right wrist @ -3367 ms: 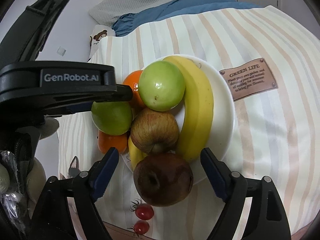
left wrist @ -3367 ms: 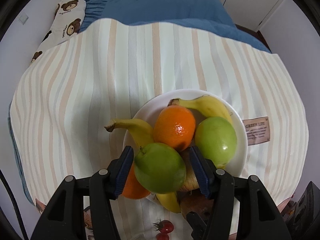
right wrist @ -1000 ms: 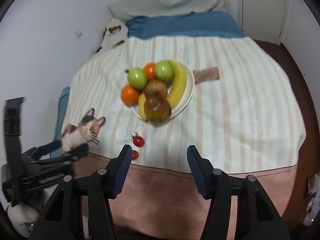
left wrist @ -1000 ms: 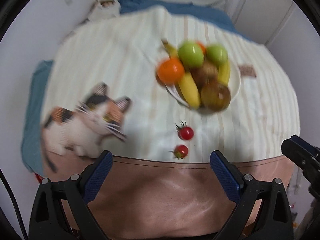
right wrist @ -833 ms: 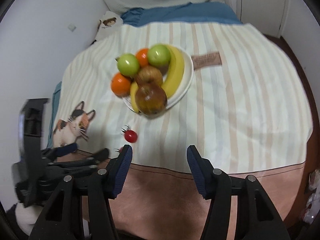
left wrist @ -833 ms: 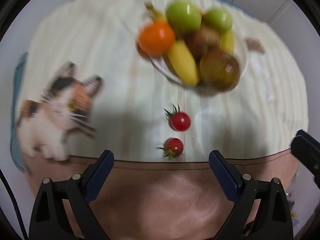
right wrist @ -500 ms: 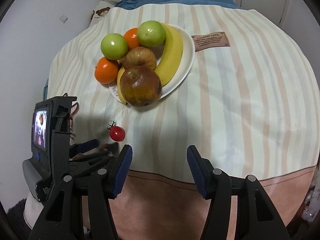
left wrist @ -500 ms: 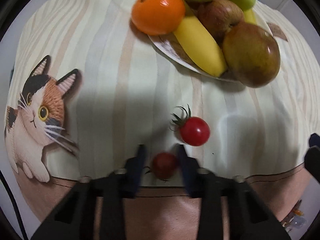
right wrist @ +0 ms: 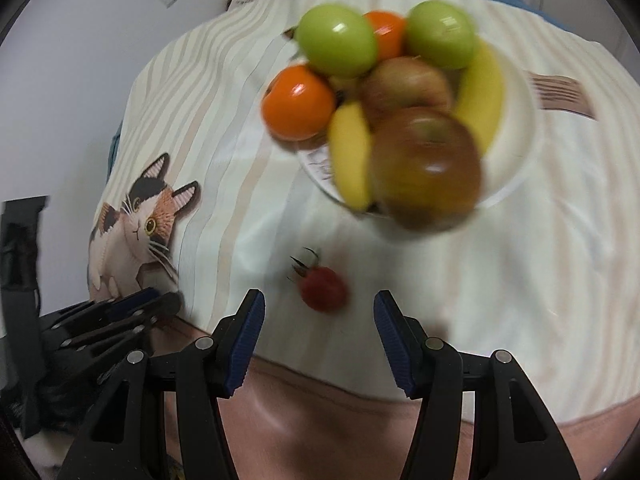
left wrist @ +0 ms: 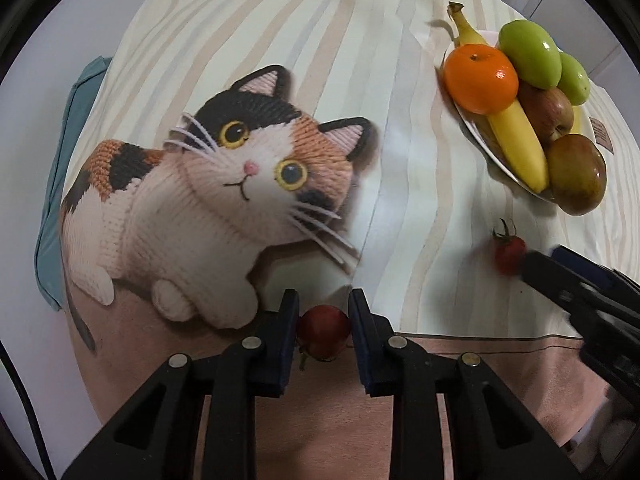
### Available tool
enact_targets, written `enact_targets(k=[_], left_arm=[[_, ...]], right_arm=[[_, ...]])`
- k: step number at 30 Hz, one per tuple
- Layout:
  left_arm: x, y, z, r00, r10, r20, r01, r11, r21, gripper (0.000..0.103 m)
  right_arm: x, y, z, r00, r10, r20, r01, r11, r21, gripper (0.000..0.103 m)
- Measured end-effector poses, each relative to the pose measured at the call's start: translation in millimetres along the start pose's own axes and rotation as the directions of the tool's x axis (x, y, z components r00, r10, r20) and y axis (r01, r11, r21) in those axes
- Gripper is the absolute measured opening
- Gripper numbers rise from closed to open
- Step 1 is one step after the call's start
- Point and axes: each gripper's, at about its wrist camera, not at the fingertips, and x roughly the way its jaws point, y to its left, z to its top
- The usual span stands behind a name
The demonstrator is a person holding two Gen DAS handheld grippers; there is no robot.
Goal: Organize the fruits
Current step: 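Grasp a cherry tomato with the left tool while the right tool grasps the other tomato, then carry both cherry tomatoes over the plate with both tools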
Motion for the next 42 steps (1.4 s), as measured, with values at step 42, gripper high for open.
enact_targets(k=[42], left_arm=[[1.6, -118.8, 132.0, 0.968, -0.244, 0.062, 0.239, 0.968, 0.077, 0.023]], right_arm=[[-36.3, -119.7, 99.3, 0.989, -0.012, 0.145, -0.013, 0.985, 0.169, 0.03]])
